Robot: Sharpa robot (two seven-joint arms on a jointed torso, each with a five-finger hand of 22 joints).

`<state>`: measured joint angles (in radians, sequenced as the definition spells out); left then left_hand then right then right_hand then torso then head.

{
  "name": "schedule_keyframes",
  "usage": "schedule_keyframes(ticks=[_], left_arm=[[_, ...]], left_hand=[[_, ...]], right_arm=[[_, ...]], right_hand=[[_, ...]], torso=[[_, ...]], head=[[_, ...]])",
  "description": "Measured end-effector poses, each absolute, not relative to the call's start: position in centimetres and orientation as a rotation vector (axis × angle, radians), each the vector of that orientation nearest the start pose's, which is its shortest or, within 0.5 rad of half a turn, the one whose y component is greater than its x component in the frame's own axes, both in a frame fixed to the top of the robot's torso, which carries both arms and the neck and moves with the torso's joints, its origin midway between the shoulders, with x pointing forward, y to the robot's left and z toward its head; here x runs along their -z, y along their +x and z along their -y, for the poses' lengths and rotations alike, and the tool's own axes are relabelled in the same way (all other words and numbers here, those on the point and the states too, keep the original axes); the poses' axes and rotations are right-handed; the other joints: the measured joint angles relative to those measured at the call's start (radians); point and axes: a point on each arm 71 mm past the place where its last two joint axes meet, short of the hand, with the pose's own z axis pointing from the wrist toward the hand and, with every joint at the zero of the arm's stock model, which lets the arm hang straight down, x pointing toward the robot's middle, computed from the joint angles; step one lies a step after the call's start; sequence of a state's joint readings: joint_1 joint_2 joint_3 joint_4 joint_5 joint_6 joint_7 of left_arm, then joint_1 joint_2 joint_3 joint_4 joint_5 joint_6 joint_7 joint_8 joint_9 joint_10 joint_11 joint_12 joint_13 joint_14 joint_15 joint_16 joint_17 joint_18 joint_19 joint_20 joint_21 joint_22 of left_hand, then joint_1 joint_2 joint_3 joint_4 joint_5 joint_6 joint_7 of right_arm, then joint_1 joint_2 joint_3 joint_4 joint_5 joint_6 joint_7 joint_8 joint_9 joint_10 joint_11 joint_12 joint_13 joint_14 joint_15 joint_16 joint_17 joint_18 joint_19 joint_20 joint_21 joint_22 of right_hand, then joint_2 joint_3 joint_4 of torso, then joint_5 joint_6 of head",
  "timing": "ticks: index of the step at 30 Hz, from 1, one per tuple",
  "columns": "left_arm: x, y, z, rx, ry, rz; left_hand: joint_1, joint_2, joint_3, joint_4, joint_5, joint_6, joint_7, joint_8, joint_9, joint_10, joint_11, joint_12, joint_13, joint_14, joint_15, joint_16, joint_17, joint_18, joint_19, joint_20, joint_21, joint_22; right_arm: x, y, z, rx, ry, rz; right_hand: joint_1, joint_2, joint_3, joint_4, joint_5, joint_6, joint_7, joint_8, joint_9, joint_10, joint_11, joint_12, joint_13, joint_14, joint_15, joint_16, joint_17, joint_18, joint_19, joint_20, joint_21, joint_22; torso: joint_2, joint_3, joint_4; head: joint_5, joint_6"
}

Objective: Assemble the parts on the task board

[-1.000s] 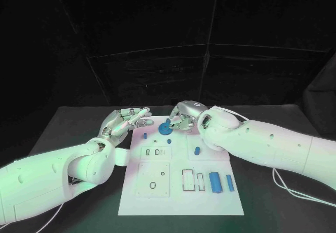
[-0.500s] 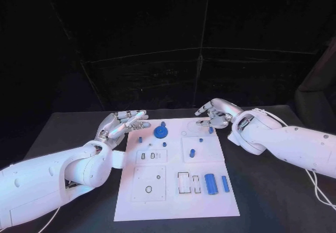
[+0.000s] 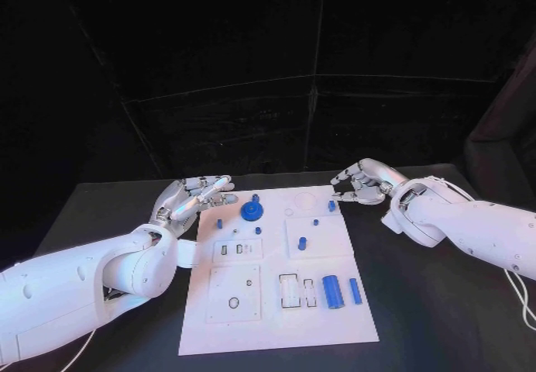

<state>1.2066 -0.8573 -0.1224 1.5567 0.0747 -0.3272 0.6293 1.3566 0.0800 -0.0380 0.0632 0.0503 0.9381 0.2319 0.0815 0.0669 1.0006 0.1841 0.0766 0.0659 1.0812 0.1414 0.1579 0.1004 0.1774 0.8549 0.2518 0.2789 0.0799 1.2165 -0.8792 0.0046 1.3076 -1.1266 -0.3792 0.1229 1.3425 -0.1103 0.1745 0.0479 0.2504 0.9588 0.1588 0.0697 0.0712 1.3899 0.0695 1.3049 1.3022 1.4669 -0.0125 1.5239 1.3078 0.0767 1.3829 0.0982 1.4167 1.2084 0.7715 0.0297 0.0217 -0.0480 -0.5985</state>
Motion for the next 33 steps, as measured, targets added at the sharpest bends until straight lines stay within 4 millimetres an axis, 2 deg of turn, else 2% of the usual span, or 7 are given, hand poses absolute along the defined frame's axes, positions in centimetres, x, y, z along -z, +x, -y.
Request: schedule_keyframes(ticks=[12,27,33], left_arm=[[18.9,47.6,-21.3,1.627,-1.079,-1.257],[19.0,47.6,-21.4,1.626,-1.079,-1.257],[19.0,47.7,-21.4,1.625,-1.080,-1.257]], left_hand=[[0.000,0.000,0.000,0.000,0.000,0.000,0.000,0.000,0.000,0.000,0.000,0.000,0.000,0.000,0.000,0.000,0.000,0.000,0.000,0.000,0.000,0.000],[0.000,0.000,0.000,0.000,0.000,0.000,0.000,0.000,0.000,0.000,0.000,0.000,0.000,0.000,0.000,0.000,0.000,0.000,0.000,0.000,0.000,0.000],[0.000,0.000,0.000,0.000,0.000,0.000,0.000,0.000,0.000,0.000,0.000,0.000,0.000,0.000,0.000,0.000,0.000,0.000,0.000,0.000,0.000,0.000]], right_arm=[[18.5,52.2,29.5,-0.732,0.190,-1.599],[19.3,52.5,29.0,-0.743,0.190,-1.624],[19.7,52.7,28.6,-0.745,0.190,-1.631]], right_hand=[[0.004,-0.004,-0.025,-0.005,0.000,-0.033,0.007,-0.004,-0.004,-0.004,0.004,-0.001,-0.005,0.000,0.007,0.000,0.000,0.000,0.000,0.000,0.000,-0.004],[0.004,-0.004,-0.029,-0.001,0.000,-0.035,0.008,-0.004,-0.004,-0.004,0.004,-0.004,-0.006,0.000,0.007,0.000,0.000,0.000,0.004,0.004,0.000,-0.003],[0.029,0.021,-0.026,-0.010,-0.034,-0.025,0.003,0.004,0.000,-0.004,0.004,-0.003,0.001,0.000,0.007,0.000,0.000,0.000,0.004,0.004,0.000,0.000]], torso=[[0.000,-0.0012,-0.0002],[0.000,-0.0018,-0.0008],[0.000,-0.0023,-0.0007]], head=[[0.002,-0.005],[0.002,-0.007],[0.003,-0.013]])
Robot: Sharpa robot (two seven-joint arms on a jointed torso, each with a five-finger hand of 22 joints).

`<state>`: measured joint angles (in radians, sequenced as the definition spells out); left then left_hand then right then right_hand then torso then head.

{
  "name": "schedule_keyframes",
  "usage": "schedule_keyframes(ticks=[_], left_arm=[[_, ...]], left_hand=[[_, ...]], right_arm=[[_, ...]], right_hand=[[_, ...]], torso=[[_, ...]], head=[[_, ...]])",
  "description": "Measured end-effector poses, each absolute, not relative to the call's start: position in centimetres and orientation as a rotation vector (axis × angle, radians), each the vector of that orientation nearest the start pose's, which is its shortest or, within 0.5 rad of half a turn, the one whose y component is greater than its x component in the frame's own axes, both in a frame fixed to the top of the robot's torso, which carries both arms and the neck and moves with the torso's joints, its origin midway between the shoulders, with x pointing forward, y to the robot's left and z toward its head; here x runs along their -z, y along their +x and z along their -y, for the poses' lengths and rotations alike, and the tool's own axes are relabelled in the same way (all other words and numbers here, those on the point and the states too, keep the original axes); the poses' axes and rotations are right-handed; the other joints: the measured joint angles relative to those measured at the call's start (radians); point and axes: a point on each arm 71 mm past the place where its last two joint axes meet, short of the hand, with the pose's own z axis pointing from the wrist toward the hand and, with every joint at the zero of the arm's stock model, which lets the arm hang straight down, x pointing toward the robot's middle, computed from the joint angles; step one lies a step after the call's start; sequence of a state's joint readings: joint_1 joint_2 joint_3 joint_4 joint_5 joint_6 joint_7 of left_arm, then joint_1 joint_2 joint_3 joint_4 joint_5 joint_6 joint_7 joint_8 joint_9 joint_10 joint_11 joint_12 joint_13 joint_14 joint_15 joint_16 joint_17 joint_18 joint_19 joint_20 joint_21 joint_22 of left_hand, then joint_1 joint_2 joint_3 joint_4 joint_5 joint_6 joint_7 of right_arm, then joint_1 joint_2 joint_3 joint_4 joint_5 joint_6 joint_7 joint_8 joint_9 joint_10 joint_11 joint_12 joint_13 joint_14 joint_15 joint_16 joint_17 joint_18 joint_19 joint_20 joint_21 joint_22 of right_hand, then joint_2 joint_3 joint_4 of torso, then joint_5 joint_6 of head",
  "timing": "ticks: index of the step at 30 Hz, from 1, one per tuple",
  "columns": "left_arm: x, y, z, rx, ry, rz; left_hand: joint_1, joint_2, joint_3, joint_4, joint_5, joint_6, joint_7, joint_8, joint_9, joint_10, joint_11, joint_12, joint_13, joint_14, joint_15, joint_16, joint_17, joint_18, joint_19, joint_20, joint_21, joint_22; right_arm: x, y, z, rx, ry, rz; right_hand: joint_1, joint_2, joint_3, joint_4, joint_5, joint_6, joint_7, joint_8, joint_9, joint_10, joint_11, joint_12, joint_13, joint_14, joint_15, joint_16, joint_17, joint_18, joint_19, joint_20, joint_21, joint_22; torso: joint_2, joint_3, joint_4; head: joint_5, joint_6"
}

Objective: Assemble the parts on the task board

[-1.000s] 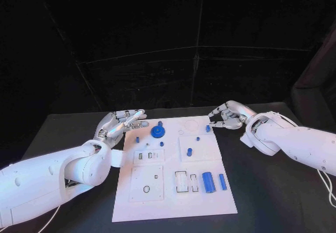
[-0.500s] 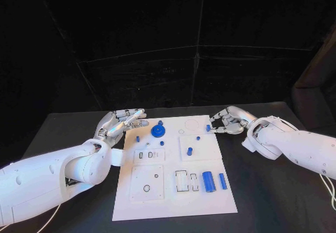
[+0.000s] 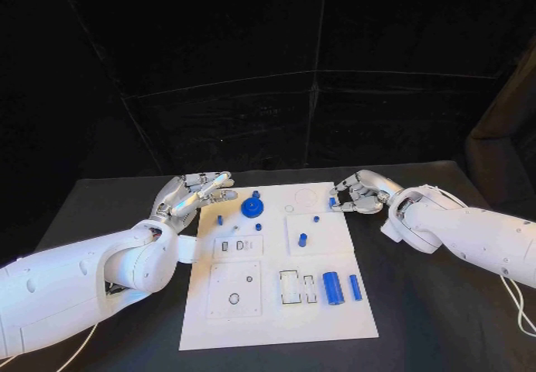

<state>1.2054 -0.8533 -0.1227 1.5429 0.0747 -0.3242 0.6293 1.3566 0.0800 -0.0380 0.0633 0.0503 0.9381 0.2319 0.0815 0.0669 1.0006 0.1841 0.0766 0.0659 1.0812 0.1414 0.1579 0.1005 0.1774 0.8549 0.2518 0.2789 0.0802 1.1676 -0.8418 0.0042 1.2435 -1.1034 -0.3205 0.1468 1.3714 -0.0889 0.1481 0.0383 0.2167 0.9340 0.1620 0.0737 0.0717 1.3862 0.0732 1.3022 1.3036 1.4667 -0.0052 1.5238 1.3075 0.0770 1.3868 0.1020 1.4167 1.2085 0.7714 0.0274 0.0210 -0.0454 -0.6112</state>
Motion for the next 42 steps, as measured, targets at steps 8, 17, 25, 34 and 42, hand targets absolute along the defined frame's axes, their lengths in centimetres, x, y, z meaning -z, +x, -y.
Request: schedule_keyframes(ticks=[8,17,25,34,42], left_arm=[[19.01,47.67,-21.41,1.625,-1.080,-1.257],[19.01,47.65,-21.43,1.625,-1.080,-1.258],[19.02,47.65,-21.44,1.625,-1.080,-1.258],[19.02,47.66,-21.44,1.625,-1.081,-1.258],[18.99,47.56,-21.51,1.626,-1.082,-1.259]], left_hand=[[0.000,0.000,0.000,0.000,0.000,0.000,0.000,0.000,0.000,0.000,0.000,0.000,0.000,0.000,0.000,-0.001,0.000,0.000,0.000,0.000,0.000,0.000],[0.000,0.000,0.000,0.000,0.000,0.000,0.000,0.000,0.000,0.000,0.000,0.000,0.000,0.000,0.000,-0.004,0.000,0.000,0.000,0.000,0.000,-0.001],[0.000,0.000,0.000,0.000,0.000,0.000,0.000,0.000,0.000,0.000,0.000,0.000,0.000,0.000,0.000,-0.004,0.000,0.000,0.000,0.000,0.000,-0.001],[0.000,0.000,0.000,0.000,0.000,0.000,0.000,0.000,0.000,0.000,0.000,0.000,0.000,0.000,0.000,-0.004,0.000,0.000,0.000,0.000,0.000,-0.001],[0.000,0.000,0.000,0.000,0.000,0.000,0.000,0.000,0.000,0.000,0.000,0.000,0.000,0.000,0.000,-0.004,0.000,0.000,0.000,0.000,0.000,-0.001]], right_arm=[[20.11,52.82,28.07,-0.745,0.186,-1.643],[20.26,52.86,28.20,-0.734,0.187,-1.648],[20.27,52.90,28.07,-0.734,0.186,-1.649],[20.10,52.86,27.84,-0.739,0.184,-1.627],[19.66,52.67,27.60,-0.747,0.189,-1.565]], right_hand=[[0.013,0.027,0.012,-0.012,-0.030,0.039,-0.005,0.018,0.004,0.006,-0.006,0.011,0.005,0.000,0.000,0.000,0.000,0.000,0.000,0.000,0.000,0.004],[0.012,0.038,0.020,-0.019,-0.036,0.073,-0.015,0.030,0.005,0.011,-0.011,0.018,0.005,0.000,0.000,0.000,0.000,0.000,0.000,0.000,0.000,0.007],[0.013,0.048,0.027,-0.026,-0.036,0.092,-0.019,0.034,0.007,0.015,-0.015,0.022,0.006,-0.003,-0.003,0.004,0.000,0.000,0.004,-0.004,0.000,0.009],[0.016,0.066,0.056,-0.033,-0.043,0.146,-0.036,0.055,0.008,0.036,-0.036,0.044,0.006,-0.001,-0.021,0.008,0.000,0.000,0.013,-0.013,0.009,0.023],[0.015,0.082,0.072,-0.040,-0.034,0.148,-0.034,0.061,0.008,0.047,-0.047,0.060,0.006,0.000,-0.029,0.015,0.000,0.000,0.027,-0.027,0.024,0.056]], torso=[[0.000,-0.0002,0.0005],[-0.001,-0.0002,0.0005],[-0.001,0.0005,0.0001],[-0.001,0.0009,-0.0003],[-0.001,0.0001,-0.0004]], head=[[0.000,-0.002],[0.000,-0.003],[-0.001,-0.002],[-0.003,-0.004],[-0.002,-0.001]])
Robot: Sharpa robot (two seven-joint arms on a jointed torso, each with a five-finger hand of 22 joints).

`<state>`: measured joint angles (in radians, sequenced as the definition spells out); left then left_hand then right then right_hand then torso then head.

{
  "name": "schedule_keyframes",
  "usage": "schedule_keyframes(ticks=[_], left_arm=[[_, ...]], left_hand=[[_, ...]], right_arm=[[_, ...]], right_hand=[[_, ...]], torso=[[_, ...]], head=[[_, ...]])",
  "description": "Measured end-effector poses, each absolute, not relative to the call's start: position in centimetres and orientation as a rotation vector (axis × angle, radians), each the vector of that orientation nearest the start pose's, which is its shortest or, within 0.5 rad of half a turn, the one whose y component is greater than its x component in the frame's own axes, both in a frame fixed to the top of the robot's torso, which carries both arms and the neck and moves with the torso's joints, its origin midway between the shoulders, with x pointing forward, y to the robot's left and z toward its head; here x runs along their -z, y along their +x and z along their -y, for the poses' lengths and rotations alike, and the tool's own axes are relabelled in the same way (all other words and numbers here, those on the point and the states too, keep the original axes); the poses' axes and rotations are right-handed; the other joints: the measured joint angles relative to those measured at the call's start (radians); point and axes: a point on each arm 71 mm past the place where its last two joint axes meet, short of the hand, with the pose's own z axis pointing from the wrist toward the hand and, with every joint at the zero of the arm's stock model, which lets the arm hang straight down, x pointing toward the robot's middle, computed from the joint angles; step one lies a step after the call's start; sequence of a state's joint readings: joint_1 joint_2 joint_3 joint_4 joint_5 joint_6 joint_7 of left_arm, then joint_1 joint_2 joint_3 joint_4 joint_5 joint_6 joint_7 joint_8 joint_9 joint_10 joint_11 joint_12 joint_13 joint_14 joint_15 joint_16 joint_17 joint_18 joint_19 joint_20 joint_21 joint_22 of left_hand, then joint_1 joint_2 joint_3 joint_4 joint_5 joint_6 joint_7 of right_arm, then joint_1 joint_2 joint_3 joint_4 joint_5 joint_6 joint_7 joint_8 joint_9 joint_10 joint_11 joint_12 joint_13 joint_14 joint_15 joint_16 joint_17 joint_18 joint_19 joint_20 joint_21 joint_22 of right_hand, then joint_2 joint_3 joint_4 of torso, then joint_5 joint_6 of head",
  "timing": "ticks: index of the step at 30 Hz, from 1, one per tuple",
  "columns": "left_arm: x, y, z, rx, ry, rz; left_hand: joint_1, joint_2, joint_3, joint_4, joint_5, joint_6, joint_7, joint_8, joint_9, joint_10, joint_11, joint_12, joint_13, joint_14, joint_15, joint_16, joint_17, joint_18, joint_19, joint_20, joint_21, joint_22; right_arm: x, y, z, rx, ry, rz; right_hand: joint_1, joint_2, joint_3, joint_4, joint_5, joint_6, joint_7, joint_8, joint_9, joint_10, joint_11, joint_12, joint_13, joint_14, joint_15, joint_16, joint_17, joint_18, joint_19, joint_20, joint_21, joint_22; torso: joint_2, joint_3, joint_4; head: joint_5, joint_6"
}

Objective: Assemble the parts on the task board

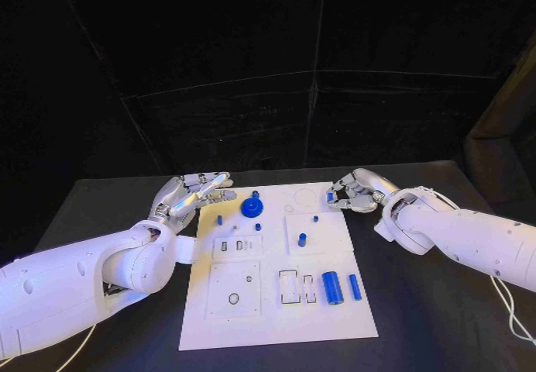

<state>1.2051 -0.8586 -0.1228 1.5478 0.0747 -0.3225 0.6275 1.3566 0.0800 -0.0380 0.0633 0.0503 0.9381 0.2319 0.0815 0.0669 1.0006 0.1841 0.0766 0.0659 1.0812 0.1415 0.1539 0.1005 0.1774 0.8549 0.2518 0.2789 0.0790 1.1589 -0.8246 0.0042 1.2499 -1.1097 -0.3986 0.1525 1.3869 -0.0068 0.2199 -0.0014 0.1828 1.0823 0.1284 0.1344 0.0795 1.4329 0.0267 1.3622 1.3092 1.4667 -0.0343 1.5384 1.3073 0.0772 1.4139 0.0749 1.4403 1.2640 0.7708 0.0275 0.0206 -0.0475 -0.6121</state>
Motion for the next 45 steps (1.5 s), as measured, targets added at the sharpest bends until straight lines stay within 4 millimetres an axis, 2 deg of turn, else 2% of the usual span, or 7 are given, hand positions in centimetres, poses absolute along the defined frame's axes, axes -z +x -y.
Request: schedule_keyframes(ticks=[8,12,21,26,30,37,45], left_arm=[[18.9,47.4,-21.6,1.627,-1.083,-1.260],[19.0,47.5,-21.7,1.623,-1.087,-1.258],[19.2,48.2,-22.3,1.603,-1.123,-1.241],[19.3,48.8,-22.5,1.594,-1.140,-1.231],[19.3,49.0,-22.6,1.592,-1.149,-1.228],[19.1,49.3,-22.7,1.592,-1.158,-1.224],[19.0,49.4,-22.7,1.595,-1.162,-1.223]], left_hand=[[0.000,0.000,0.000,0.000,0.000,0.000,0.000,0.000,0.000,0.000,0.000,0.000,0.000,0.000,0.000,0.000,0.000,0.000,0.000,0.000,0.000,0.000],[0.000,0.000,-0.003,-0.003,0.000,0.000,0.000,0.000,0.000,0.000,0.000,0.000,0.000,0.000,0.000,0.000,0.000,0.000,0.000,0.000,0.000,-0.001],[0.000,0.000,0.000,-0.006,0.000,0.004,0.004,0.000,0.000,0.000,0.000,0.000,0.000,0.000,0.000,0.000,0.000,0.000,0.007,0.000,0.000,-0.002],[0.004,0.004,0.000,-0.006,0.000,0.004,0.004,0.000,0.000,0.007,0.000,0.000,0.000,0.000,0.000,0.000,0.000,0.000,0.007,0.000,0.000,-0.002],[0.004,0.004,0.000,-0.006,0.000,0.004,0.004,0.000,0.000,0.007,0.000,0.000,0.000,0.000,0.000,0.000,0.000,0.000,0.007,0.000,0.000,-0.002],[0.000,0.008,0.000,-0.006,0.000,0.004,0.004,0.000,0.000,0.007,0.000,0.000,0.000,0.000,0.000,0.000,0.000,0.000,0.007,0.000,0.000,-0.002],[0.000,0.008,0.000,-0.006,0.000,0.004,0.004,0.000,0.000,0.007,0.000,0.000,0.000,0.000,0.000,0.000,0.000,0.000,0.007,0.000,0.000,-0.002]], right_arm=[[18.8,51.5,26.1,-0.800,0.179,-1.523],[18.3,50.4,24.2,-0.837,0.167,-1.525],[17.6,48.4,17.2,-0.897,0.095,-1.570],[17.6,48.0,13.3,-0.903,0.031,-1.602],[17.9,48.1,11.2,-0.889,-0.013,-1.624],[19.0,48.2,8.7,-0.851,-0.093,-1.659],[20.6,47.9,6.9,-0.817,-0.158,-1.692]], right_hand=[[-0.004,0.006,0.006,-0.001,0.005,0.001,0.001,0.000,0.000,0.000,0.000,0.000,0.000,0.000,0.000,0.000,0.000,0.000,0.004,-0.004,0.000,0.002],[-0.008,0.010,0.006,-0.001,0.005,0.001,0.001,0.000,0.000,0.000,0.000,0.000,0.000,0.000,0.000,0.000,0.000,0.000,0.003,-0.003,0.000,0.004],[-0.011,0.013,0.010,-0.003,-0.009,0.001,0.001,0.000,0.000,0.000,0.000,0.000,0.000,0.000,0.000,0.000,0.000,0.000,0.003,-0.003,0.004,0.005],[-0.014,0.017,0.010,-0.003,-0.011,0.001,0.001,-0.001,0.000,0.000,0.000,0.000,0.000,0.000,0.000,0.000,0.001,0.000,0.003,-0.003,0.004,0.005],[-0.016,0.018,0.010,-0.002,-0.012,0.001,0.001,-0.003,0.000,0.000,0.000,0.000,0.000,0.000,0.000,0.000,0.001,0.000,0.003,-0.003,0.004,0.005],[-0.023,0.019,0.010,-0.002,-0.015,0.001,0.001,-0.007,0.000,0.000,0.000,0.000,0.000,0.000,0.000,0.000,0.001,0.000,0.007,-0.007,0.004,0.005],[-0.025,0.016,0.011,-0.001,-0.015,0.001,0.001,-0.006,0.000,0.000,0.000,0.000,0.000,0.000,0.000,0.000,0.000,0.000,0.007,-0.007,0.004,0.005]], torso=[[-0.003,-0.0028,-0.0012],[-0.008,-0.0053,-0.0012],[-0.028,-0.0138,0.0020],[-0.039,-0.0177,0.0038],[-0.047,-0.0212,0.0065],[-0.053,-0.0258,0.0118],[-0.054,-0.0263,0.0118]], head=[[0.005,0.000],[0.012,-0.006],[0.036,-0.033],[0.050,-0.048],[0.058,-0.055],[0.069,-0.064],[0.080,-0.071]])
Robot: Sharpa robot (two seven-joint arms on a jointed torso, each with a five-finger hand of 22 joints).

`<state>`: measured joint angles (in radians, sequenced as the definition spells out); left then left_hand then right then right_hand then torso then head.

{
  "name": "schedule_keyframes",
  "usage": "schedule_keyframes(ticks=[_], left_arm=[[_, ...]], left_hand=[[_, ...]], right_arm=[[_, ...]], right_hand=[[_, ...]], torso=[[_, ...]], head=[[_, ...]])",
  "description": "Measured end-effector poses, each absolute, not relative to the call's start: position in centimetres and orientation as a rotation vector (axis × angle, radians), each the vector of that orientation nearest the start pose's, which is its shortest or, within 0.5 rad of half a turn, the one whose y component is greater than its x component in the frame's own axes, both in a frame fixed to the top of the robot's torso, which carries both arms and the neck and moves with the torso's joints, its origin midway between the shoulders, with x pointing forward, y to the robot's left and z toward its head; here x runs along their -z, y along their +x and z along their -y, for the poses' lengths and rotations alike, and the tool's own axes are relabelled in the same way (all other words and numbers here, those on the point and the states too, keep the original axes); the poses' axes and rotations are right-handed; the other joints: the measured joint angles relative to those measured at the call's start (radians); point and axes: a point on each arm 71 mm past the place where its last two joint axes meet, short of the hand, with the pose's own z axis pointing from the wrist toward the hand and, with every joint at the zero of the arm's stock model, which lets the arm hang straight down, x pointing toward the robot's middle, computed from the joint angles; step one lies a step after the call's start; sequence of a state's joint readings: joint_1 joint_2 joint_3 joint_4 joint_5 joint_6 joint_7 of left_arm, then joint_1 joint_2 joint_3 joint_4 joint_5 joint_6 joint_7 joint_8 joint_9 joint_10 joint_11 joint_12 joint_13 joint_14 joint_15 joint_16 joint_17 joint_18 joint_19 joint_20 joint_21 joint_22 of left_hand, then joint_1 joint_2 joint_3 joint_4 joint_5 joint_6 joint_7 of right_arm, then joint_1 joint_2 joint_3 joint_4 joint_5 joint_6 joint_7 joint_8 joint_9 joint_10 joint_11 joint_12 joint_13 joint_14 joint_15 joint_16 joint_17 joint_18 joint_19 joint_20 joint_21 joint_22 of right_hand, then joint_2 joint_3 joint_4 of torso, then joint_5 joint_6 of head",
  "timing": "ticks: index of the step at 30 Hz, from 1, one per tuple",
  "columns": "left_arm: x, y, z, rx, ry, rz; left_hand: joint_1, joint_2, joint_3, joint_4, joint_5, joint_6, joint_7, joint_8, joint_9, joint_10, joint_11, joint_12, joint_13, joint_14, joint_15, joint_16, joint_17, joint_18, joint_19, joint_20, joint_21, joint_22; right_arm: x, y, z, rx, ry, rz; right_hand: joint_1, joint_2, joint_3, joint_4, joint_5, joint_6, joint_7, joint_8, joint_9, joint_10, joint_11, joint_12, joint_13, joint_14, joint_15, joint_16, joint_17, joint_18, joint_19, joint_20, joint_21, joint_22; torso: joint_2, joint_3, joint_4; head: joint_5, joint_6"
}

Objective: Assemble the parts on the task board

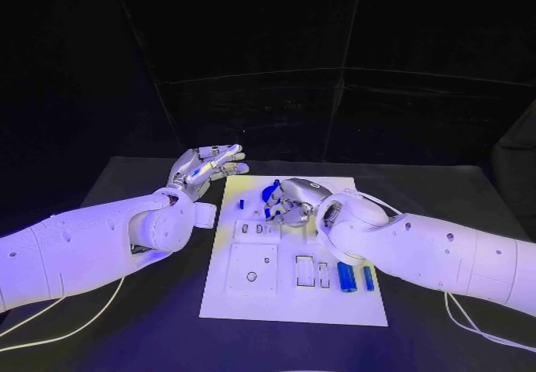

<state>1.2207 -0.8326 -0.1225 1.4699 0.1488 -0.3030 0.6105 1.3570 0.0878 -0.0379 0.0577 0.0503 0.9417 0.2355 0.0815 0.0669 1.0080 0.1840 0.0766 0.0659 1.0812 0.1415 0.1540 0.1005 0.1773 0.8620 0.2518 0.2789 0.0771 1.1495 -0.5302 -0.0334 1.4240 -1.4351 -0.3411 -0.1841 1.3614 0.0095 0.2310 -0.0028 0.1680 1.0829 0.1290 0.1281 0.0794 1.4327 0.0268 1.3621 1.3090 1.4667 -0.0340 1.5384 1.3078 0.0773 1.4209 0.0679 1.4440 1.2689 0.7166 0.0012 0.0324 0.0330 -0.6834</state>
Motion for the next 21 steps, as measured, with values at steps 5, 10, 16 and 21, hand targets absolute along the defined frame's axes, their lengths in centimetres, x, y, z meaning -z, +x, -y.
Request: schedule_keyframes(ticks=[5,10,16,21], left_arm=[[19.0,49.4,-22.6,1.600,-1.163,-1.224],[19.0,49.4,-22.5,1.601,-1.164,-1.224],[19.0,49.5,-22.5,1.602,-1.164,-1.225],[19.0,49.5,-22.5,1.604,-1.164,-1.226]], left_hand=[[0.000,0.000,0.000,0.000,0.000,0.000,0.000,0.000,0.000,0.000,0.000,0.000,0.000,0.000,0.000,0.000,0.000,0.000,0.000,0.000,0.000,0.000],[0.000,0.000,0.000,0.000,0.000,0.000,0.000,0.000,0.000,0.000,0.000,0.000,0.000,0.000,0.000,0.000,0.000,0.000,0.000,0.000,0.000,0.000],[0.000,0.000,0.000,0.000,0.000,0.000,0.000,0.000,0.000,0.000,0.000,0.000,0.000,0.000,0.000,0.000,0.000,0.000,0.000,0.000,0.000,-0.001],[0.000,0.000,0.000,0.000,0.000,0.000,0.000,0.000,0.000,0.000,0.000,0.000,0.000,0.000,0.000,0.000,0.000,0.000,0.000,0.000,0.000,-0.001]], right_arm=[[21.2,47.9,6.4,-0.801,-0.181,-1.704],[21.5,48.0,6.1,-0.788,-0.195,-1.714],[21.9,48.0,5.8,-0.776,-0.211,-1.730],[22.1,47.9,5.6,-0.768,-0.224,-1.745]], right_hand=[[0.000,0.000,0.000,0.000,-0.002,0.000,0.000,0.000,0.000,0.000,0.000,0.000,0.000,0.000,0.000,0.000,0.000,0.000,0.000,0.000,0.000,0.000],[-0.001,-0.001,0.000,0.000,-0.004,0.000,0.000,0.000,0.000,0.000,0.000,0.000,0.000,0.000,0.000,0.000,0.000,0.000,0.000,0.000,0.000,0.000],[-0.004,-0.004,0.000,0.001,-0.006,0.000,0.000,0.001,0.000,0.000,0.000,-0.004,0.000,0.000,0.000,0.000,0.000,0.000,0.000,0.000,0.000,-0.002],[-0.004,-0.004,0.002,0.002,-0.007,0.000,0.000,0.000,0.000,0.000,0.000,-0.008,0.000,0.000,0.000,0.000,0.000,0.000,0.000,0.000,0.000,-0.006]], torso=[[0.000,0.0006,0.0000],[0.001,0.0014,0.0000],[0.001,0.0019,0.0000],[0.001,0.0025,0.0000]], head=[[0.003,-0.004],[0.007,-0.008],[0.010,-0.012],[0.011,-0.015]])
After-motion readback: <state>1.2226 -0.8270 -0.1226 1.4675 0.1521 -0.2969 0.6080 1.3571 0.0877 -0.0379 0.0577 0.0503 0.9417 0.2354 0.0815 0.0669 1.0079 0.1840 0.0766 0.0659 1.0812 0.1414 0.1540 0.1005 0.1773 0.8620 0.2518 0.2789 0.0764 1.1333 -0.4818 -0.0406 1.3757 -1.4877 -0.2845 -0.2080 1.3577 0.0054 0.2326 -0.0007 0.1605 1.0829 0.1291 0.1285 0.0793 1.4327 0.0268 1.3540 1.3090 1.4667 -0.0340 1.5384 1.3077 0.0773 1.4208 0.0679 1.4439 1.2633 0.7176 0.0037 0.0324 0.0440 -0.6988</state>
